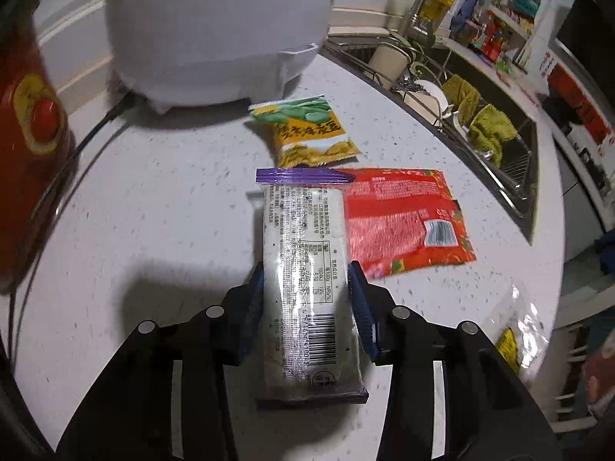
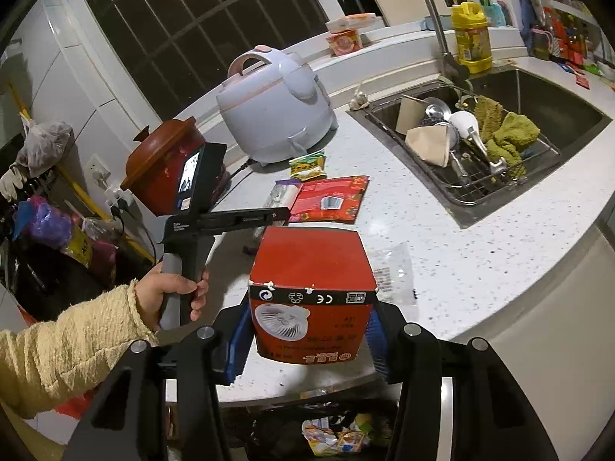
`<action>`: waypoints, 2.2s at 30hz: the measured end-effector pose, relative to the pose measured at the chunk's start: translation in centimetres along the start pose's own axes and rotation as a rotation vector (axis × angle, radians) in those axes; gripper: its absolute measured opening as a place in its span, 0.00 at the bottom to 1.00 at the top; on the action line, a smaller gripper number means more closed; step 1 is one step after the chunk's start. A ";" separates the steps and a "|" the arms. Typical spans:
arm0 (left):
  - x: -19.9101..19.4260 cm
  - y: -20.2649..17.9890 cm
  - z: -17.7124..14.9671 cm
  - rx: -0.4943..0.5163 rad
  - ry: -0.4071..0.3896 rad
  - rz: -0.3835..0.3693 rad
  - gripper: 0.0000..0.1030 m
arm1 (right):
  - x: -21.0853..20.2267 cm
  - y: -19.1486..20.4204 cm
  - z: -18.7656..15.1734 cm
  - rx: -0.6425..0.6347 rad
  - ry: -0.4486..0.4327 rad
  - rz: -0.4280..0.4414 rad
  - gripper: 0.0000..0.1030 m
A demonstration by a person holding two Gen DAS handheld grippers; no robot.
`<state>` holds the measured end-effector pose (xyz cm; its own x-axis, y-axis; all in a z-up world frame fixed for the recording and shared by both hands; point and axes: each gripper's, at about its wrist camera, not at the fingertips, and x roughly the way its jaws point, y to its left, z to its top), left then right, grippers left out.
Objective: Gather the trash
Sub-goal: 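Carry both items over the black trash bag and open both tools, then grasp the red snack packet with the right tool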
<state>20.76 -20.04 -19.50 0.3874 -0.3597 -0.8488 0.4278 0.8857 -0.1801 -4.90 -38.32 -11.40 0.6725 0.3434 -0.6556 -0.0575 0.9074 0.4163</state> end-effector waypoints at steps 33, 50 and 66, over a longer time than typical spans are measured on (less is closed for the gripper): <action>1.8 -6.5 -39.7 0.431 0.514 -0.174 0.40 | 13.2 -0.3 -27.4 0.036 0.554 -0.161 0.49; 12.2 -2.2 -44.3 0.233 0.613 0.040 0.81 | 24.4 -1.6 -34.3 0.049 0.703 -0.251 0.65; -11.0 -10.8 -32.0 0.384 0.215 -0.392 0.87 | 1.7 6.2 -10.2 -0.208 0.080 -0.078 0.93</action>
<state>-14.20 -16.24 -24.13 -0.0162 -0.5358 -0.8442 0.7863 0.5148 -0.3418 -11.65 -29.60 -16.38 0.6207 0.2810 -0.7320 -0.1645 0.9595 0.2289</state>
